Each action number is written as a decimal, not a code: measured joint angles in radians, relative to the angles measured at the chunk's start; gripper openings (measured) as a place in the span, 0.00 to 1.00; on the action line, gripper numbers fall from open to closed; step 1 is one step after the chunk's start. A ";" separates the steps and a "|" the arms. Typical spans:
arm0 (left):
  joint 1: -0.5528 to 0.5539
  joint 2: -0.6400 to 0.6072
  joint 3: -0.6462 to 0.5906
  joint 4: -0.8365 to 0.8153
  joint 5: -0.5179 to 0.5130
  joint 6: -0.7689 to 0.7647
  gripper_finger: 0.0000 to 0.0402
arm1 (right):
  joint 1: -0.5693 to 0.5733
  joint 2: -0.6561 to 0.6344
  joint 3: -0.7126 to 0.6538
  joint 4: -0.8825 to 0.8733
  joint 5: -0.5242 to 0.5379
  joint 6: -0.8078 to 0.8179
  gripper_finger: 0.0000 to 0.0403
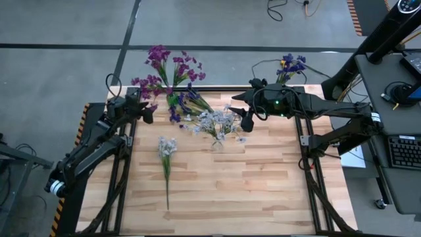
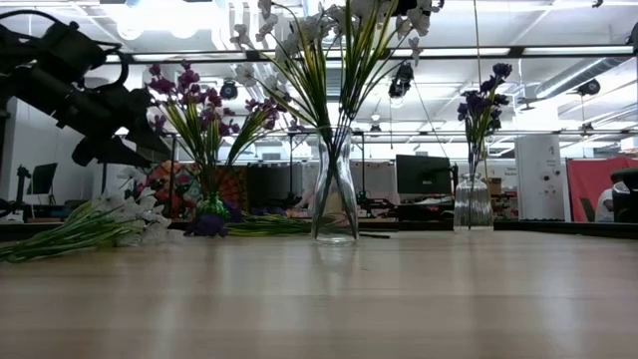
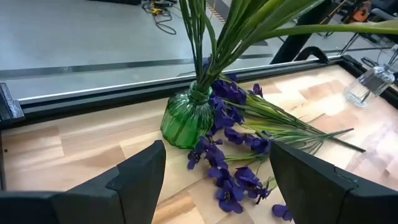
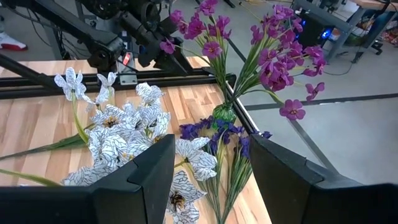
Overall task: Sort flowers into vase by color
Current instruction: Put the bottom blue flowers into the top transparent flower vase
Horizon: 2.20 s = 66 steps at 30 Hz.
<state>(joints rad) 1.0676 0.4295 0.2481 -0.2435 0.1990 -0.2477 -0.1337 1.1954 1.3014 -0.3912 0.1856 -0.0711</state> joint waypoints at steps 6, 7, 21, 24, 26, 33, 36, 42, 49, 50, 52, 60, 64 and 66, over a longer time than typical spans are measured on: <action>0.000 -0.009 0.000 0.004 -0.010 -0.011 0.67 | 0.000 0.000 -0.003 -0.001 0.000 0.000 0.49; 0.000 -0.011 0.000 0.005 -0.012 -0.021 0.67 | 0.000 0.000 -0.004 -0.001 0.000 0.000 0.49; 0.000 -0.094 0.021 -0.054 0.033 -0.234 0.67 | 0.000 0.001 -0.008 -0.001 0.000 -0.005 0.49; 0.000 -0.116 0.050 -0.107 0.069 -0.237 0.67 | 0.000 0.001 -0.008 -0.001 0.000 -0.003 0.49; -0.001 -0.131 0.074 -0.133 0.080 -0.236 0.67 | 0.000 0.001 -0.008 -0.002 0.000 -0.002 0.49; -0.001 -0.180 0.162 -0.189 0.076 -0.210 0.67 | 0.000 0.001 -0.011 -0.018 0.000 -0.011 0.49; -0.001 -0.200 0.188 -0.189 0.073 -0.194 0.67 | 0.000 0.001 -0.012 -0.017 0.000 -0.011 0.49; -0.001 -0.238 0.235 -0.289 0.071 -0.180 0.67 | 0.000 0.001 -0.013 -0.017 0.000 -0.008 0.49; -0.001 -0.318 0.282 -0.314 0.074 -0.172 0.67 | -0.001 0.001 -0.013 -0.015 0.001 -0.008 0.49; -0.001 -0.329 0.286 -0.301 0.084 -0.164 0.67 | -0.003 0.001 -0.013 -0.010 0.002 -0.008 0.49; -0.001 -0.345 0.289 -0.242 0.139 -0.157 0.67 | -0.009 0.005 -0.013 0.020 0.024 -0.007 0.49; -0.002 -0.333 0.293 0.038 0.319 -0.120 0.67 | -0.053 0.007 0.016 0.066 0.113 0.028 0.49; -0.002 -0.276 0.295 0.080 0.320 -0.069 0.67 | -0.072 0.018 0.050 0.120 0.112 0.033 0.49; -0.002 -0.239 0.295 0.113 0.334 -0.055 0.67 | -0.091 0.037 0.075 0.132 0.111 0.022 0.49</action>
<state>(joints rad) 1.0660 0.1905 0.5434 -0.1301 0.5329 -0.3032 -0.2248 1.2322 1.3759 -0.2594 0.2970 -0.0495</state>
